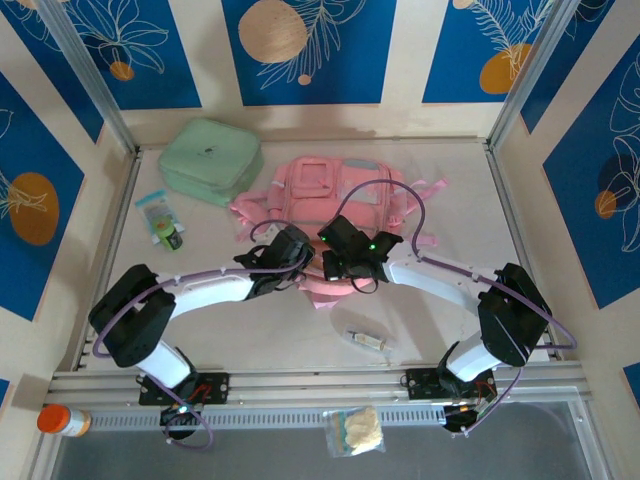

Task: Pack the student bag

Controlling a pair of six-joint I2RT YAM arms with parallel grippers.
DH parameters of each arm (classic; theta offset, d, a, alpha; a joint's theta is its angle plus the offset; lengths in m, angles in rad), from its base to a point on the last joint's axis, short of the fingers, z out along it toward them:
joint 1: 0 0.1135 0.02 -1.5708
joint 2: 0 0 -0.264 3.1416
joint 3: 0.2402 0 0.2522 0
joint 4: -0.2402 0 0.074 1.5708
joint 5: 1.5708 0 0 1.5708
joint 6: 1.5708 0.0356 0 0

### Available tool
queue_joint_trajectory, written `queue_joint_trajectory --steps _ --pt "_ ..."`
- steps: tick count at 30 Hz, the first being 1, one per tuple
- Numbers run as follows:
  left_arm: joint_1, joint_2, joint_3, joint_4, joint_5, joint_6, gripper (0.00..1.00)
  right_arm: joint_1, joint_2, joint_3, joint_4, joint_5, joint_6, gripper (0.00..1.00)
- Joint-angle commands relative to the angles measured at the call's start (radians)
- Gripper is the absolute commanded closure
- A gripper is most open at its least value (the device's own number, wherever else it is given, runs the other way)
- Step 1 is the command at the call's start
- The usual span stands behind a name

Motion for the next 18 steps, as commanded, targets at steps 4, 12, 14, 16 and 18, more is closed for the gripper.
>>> queue_joint_trajectory --steps 4,12,14,16,18 --pt "-0.004 -0.072 -0.043 0.041 -0.115 0.130 1.00 -0.004 -0.041 0.013 -0.065 0.046 0.005 1.00" --pt "0.084 -0.166 -0.084 -0.001 -0.038 0.261 1.00 -0.004 -0.106 -0.015 -0.179 0.084 0.024 1.00" --pt "0.121 -0.185 -0.099 0.002 0.009 0.295 1.00 -0.005 -0.125 -0.028 -0.216 0.099 0.020 1.00" --pt "0.161 -0.195 -0.098 -0.015 0.064 0.324 1.00 -0.018 -0.149 -0.049 -0.230 0.093 0.021 1.00" --pt "0.186 -0.205 -0.103 -0.019 0.095 0.343 1.00 -0.047 -0.174 -0.075 -0.223 0.062 0.020 1.00"
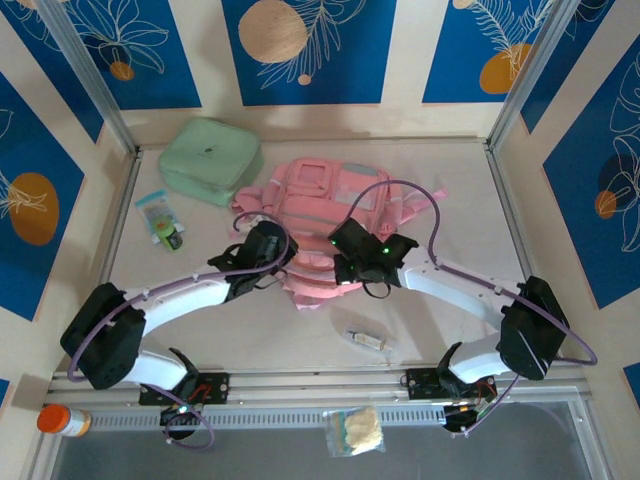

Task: Pack the student bag

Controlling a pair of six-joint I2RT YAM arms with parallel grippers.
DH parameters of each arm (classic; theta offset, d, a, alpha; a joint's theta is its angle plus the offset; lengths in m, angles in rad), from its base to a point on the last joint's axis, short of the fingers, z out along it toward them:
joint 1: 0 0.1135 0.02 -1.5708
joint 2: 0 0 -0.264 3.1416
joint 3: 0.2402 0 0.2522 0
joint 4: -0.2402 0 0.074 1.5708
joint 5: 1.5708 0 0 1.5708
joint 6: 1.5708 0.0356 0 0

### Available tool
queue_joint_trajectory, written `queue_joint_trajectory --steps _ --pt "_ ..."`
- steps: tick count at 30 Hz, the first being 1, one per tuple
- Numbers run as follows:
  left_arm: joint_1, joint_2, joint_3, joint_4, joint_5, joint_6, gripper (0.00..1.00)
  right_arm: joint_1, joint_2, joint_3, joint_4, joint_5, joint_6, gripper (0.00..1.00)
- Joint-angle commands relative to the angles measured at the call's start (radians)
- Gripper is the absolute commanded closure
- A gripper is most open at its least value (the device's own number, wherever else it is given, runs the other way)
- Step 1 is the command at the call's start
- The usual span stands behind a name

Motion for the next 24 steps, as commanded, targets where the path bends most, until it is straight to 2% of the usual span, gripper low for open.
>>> queue_joint_trajectory --steps 1,7,14,20,24 --pt "0.073 -0.037 -0.016 -0.028 0.014 0.105 1.00 -0.052 -0.060 -0.045 -0.103 0.011 0.015 1.00" --pt "0.195 -0.077 -0.052 -0.053 0.122 0.150 1.00 -0.156 -0.090 -0.043 -0.128 0.022 -0.024 1.00" --pt "0.317 -0.093 -0.030 -0.100 0.247 0.279 1.00 -0.281 -0.075 -0.039 -0.109 0.021 -0.101 1.00" --pt "0.395 -0.055 0.044 -0.170 0.319 0.402 1.00 -0.324 -0.023 -0.001 -0.045 0.040 -0.130 1.00" --pt "0.415 -0.024 0.088 -0.234 0.351 0.463 1.00 -0.316 0.004 0.016 0.038 -0.060 -0.201 1.00"
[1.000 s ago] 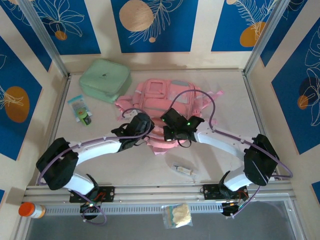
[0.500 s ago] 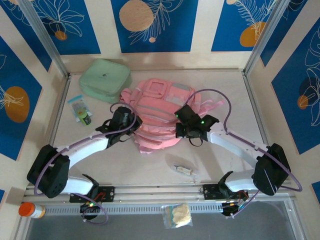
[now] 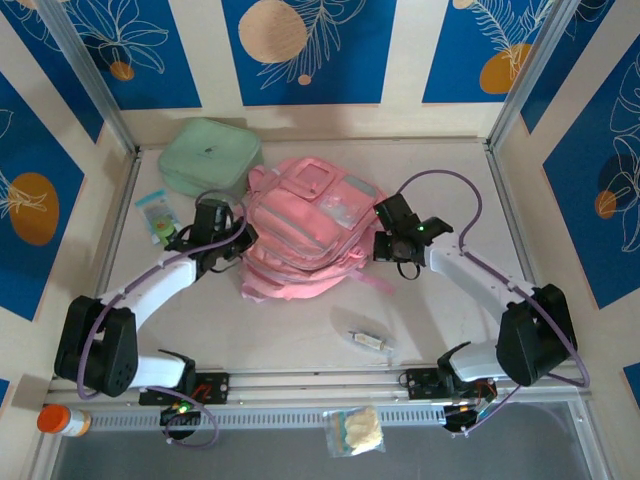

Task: Pack the student bag

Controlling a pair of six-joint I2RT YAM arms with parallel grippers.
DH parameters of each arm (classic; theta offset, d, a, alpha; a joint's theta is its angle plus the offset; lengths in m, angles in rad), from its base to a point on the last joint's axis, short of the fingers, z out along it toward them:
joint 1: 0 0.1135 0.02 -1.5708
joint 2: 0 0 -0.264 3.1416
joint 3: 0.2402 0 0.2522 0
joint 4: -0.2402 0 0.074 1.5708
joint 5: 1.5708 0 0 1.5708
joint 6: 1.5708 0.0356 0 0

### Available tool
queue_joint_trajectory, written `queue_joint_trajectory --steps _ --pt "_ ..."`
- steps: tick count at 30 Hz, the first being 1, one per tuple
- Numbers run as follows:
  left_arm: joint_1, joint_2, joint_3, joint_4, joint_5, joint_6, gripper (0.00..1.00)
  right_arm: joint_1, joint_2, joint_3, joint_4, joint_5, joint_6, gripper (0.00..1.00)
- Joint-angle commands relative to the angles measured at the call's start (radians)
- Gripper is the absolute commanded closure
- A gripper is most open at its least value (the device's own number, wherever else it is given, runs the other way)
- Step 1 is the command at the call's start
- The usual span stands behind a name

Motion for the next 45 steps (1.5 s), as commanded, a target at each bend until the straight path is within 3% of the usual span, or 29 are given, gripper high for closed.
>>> queue_joint_trajectory --steps 1,4,5,9,12,16,21,27,37,45 --pt "0.021 0.026 0.055 -0.024 0.044 0.102 1.00 0.023 0.011 0.040 0.061 -0.093 -0.081 1.00" --pt "0.025 0.030 0.068 -0.023 0.072 0.117 0.96 0.066 0.007 0.003 0.165 -0.247 -0.151 1.00" --pt "0.030 0.031 0.079 -0.046 0.071 0.118 0.78 0.071 0.019 0.002 0.184 -0.298 -0.161 1.00" --pt "0.034 -0.020 0.069 -0.057 0.119 0.086 0.62 0.082 0.088 0.055 0.133 -0.308 -0.153 0.89" --pt "0.026 -0.106 -0.011 -0.012 0.141 -0.040 0.52 0.089 0.097 0.045 0.159 -0.323 -0.149 0.79" --pt "-0.073 -0.217 -0.146 0.073 0.044 -0.260 0.46 0.105 0.115 0.070 0.162 -0.326 -0.106 0.72" --pt "-0.261 -0.253 -0.187 0.129 -0.144 -0.428 0.46 0.116 0.124 0.085 0.146 -0.306 -0.060 0.71" --pt "-0.392 -0.159 -0.121 0.040 -0.305 -0.531 0.50 0.146 0.089 0.067 0.134 -0.281 -0.025 0.70" --pt "-0.417 0.042 -0.033 0.053 -0.372 -0.579 0.51 0.152 0.026 0.038 0.127 -0.265 -0.018 0.68" --pt "-0.419 0.162 0.043 0.037 -0.367 -0.601 0.61 0.146 0.013 0.031 0.131 -0.261 -0.025 0.68"
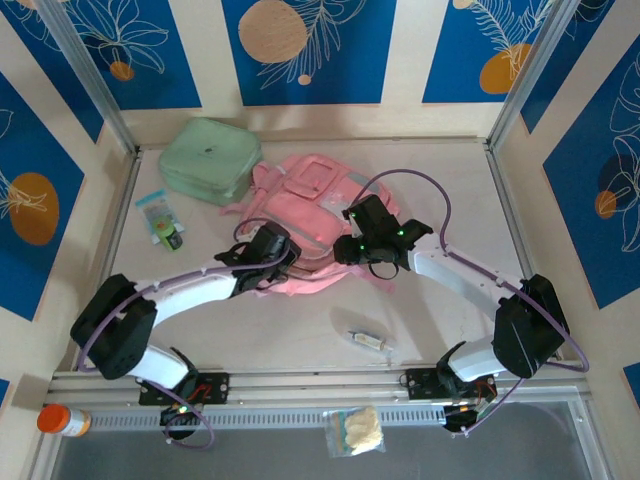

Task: Pack the student bag

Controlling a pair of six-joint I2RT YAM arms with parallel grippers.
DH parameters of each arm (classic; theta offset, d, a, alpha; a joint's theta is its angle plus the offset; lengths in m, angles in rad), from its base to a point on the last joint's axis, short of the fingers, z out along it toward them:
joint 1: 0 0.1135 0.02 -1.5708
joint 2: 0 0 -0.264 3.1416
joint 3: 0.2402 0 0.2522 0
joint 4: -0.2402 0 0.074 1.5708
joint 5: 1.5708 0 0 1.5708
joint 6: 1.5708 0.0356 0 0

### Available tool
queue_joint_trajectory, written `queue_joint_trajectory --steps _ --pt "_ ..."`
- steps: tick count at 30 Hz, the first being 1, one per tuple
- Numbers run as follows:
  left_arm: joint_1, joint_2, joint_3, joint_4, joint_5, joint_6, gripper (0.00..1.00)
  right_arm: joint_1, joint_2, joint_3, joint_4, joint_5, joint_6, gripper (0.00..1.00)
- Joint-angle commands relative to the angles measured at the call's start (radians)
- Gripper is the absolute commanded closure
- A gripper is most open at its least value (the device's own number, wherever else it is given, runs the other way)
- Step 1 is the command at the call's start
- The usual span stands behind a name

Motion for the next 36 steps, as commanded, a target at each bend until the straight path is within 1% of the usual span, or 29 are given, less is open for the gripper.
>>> queue_joint_trajectory --steps 1,2,3,6,8,10,13,15,18,22,24,27,28,31,34,36 --pt "-0.009 0.036 0.020 -0.002 -0.038 -0.047 0.65 -0.005 -0.028 -0.017 -0.014 0.012 0.004 0.68" --pt "-0.010 0.036 0.014 0.000 -0.047 -0.052 0.68 -0.007 -0.028 -0.018 -0.014 0.011 0.005 0.68" --pt "-0.009 0.036 0.011 -0.008 -0.055 -0.057 0.70 -0.008 -0.028 -0.017 -0.015 0.011 0.005 0.68" --pt "-0.009 0.037 0.003 -0.044 -0.073 -0.079 0.70 -0.014 -0.034 -0.022 -0.013 0.013 0.005 0.68" --pt "-0.010 0.052 0.002 -0.044 -0.062 -0.086 0.70 -0.018 -0.038 -0.026 -0.006 0.013 0.012 0.68" --pt "-0.009 0.079 0.023 -0.061 -0.039 -0.089 0.71 -0.018 -0.041 -0.026 0.000 0.010 0.016 0.68" --pt "-0.010 0.105 0.073 -0.131 -0.040 -0.092 0.73 -0.018 -0.040 -0.019 -0.007 0.006 0.019 0.68" --pt "-0.012 0.110 0.082 -0.138 -0.051 -0.089 0.78 -0.016 -0.043 -0.017 -0.015 0.014 0.017 0.68" --pt "-0.010 0.098 0.090 -0.126 -0.070 -0.065 0.91 -0.016 -0.058 -0.022 -0.017 0.016 0.010 0.68" --pt "-0.006 0.075 0.115 -0.120 -0.072 -0.024 1.00 -0.014 -0.069 -0.034 -0.020 0.037 -0.011 0.68" --pt "-0.003 0.046 0.123 -0.120 -0.077 0.000 1.00 -0.011 -0.069 -0.028 -0.019 0.024 -0.053 0.67" --pt "-0.003 -0.022 0.120 -0.121 -0.105 0.010 1.00 0.011 -0.069 -0.007 -0.034 0.042 -0.103 0.63" --pt "-0.003 -0.050 0.110 -0.096 -0.113 0.024 1.00 0.016 -0.069 -0.006 -0.036 0.047 -0.113 0.62" --pt "0.011 -0.108 0.114 -0.111 -0.134 0.053 1.00 0.019 -0.073 -0.019 -0.016 0.001 -0.138 0.57" --pt "0.033 -0.141 0.104 -0.111 -0.113 0.066 1.00 0.017 -0.078 -0.012 0.002 -0.060 -0.164 0.51" --pt "0.043 -0.158 0.095 -0.103 -0.097 0.068 1.00 0.014 -0.074 -0.005 0.016 -0.068 -0.181 0.48"
